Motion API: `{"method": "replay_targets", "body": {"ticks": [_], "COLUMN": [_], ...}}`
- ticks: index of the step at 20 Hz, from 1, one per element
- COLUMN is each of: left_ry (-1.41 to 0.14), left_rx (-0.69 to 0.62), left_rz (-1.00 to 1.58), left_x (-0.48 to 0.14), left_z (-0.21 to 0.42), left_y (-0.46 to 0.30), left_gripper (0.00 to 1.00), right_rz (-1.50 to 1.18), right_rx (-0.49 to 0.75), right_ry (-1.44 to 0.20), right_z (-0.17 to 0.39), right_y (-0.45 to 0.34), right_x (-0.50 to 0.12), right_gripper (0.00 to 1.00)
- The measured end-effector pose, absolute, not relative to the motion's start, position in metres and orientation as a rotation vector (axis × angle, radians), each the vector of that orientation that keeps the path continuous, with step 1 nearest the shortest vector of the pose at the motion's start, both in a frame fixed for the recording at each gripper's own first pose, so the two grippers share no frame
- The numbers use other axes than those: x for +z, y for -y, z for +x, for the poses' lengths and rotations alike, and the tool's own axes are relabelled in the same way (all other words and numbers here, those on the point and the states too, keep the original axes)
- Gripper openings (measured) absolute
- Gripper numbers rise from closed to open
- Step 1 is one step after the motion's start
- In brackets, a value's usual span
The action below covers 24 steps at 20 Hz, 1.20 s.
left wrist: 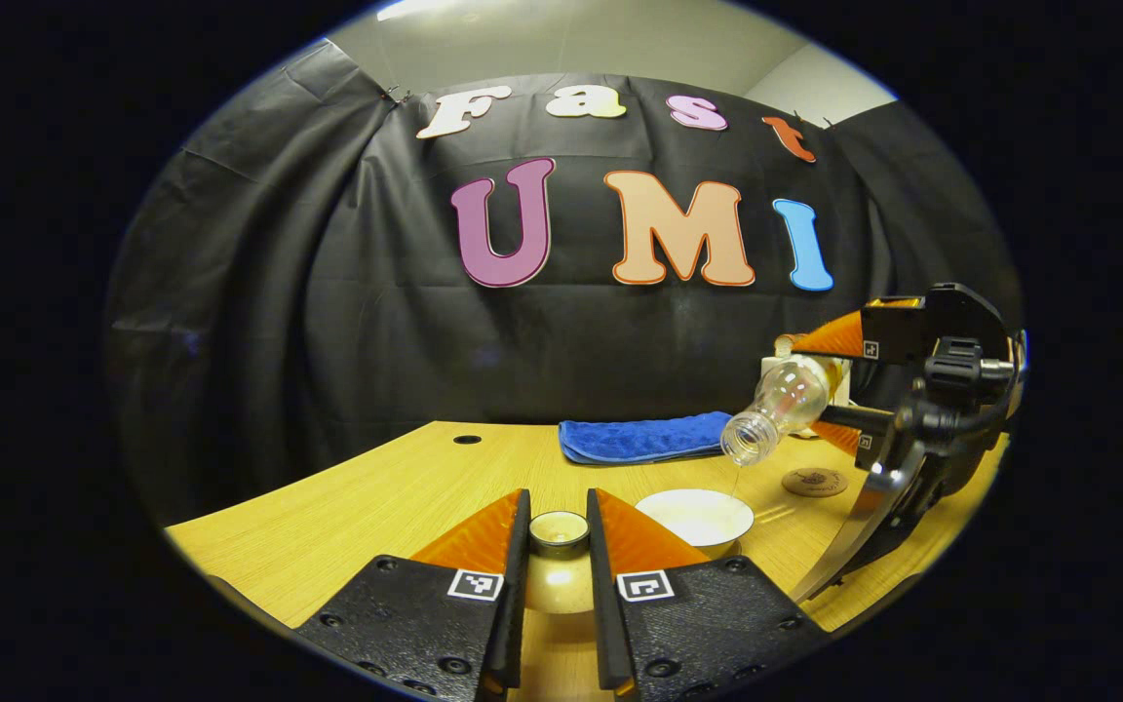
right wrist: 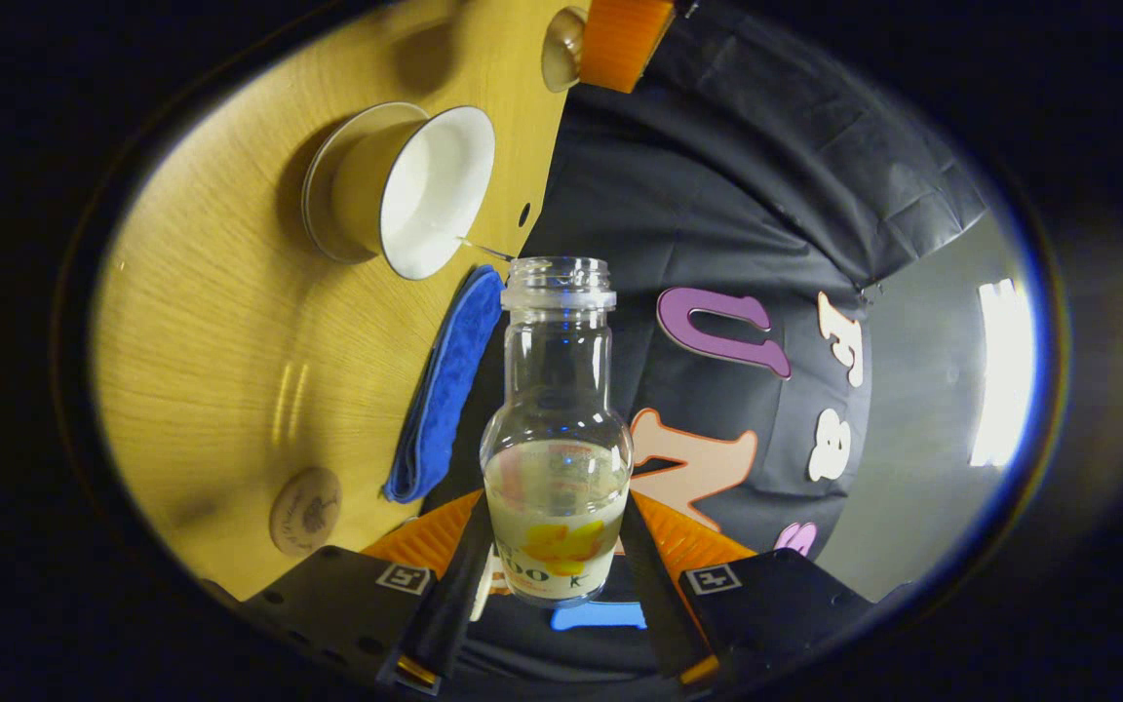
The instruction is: Open the teacup lid with one hand, grasp the water bottle and pour water into the teacup with the other hand; after pouring, place the water bottle on the coaster and then close the teacup lid.
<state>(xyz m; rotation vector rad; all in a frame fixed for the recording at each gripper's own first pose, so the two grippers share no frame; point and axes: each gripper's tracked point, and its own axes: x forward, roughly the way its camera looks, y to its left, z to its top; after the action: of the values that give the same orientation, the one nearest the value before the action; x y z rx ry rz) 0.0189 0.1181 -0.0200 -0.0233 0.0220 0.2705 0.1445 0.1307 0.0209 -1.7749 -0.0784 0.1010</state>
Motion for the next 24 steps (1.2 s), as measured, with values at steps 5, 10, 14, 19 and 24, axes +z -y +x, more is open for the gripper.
{"method": "replay_targets", "body": {"ticks": [5,10,14,19,24], "left_ry": [-0.022,-0.022,-0.021,-0.021,-0.02], "left_rx": [0.27,0.27,0.27,0.271,0.271], "left_rz": [-0.023,-0.023,-0.023,-0.023,-0.023], "left_x": [-0.02,-0.02,-0.021,-0.021,-0.02], "left_z": [0.019,0.019,0.019,0.019,0.019], "left_y": [-0.118,-0.118,-0.118,-0.118,-0.118], "left_gripper": [0.28,0.28,0.28,0.28,0.28], "right_rz": [-1.391,-1.044,-0.719,-0.442,-0.24], "right_rx": [0.222,0.237,0.217,0.171,0.098], "right_ry": [-0.128,-0.227,-0.28,-0.311,-0.317], "right_z": [0.135,0.132,0.137,0.146,0.162], "right_y": [-0.135,-0.134,-0.117,-0.081,-0.043], "right_x": [-0.017,-0.021,-0.016,-0.019,-0.022], "right_gripper": [0.82,0.77,0.77,0.8,0.79]}}
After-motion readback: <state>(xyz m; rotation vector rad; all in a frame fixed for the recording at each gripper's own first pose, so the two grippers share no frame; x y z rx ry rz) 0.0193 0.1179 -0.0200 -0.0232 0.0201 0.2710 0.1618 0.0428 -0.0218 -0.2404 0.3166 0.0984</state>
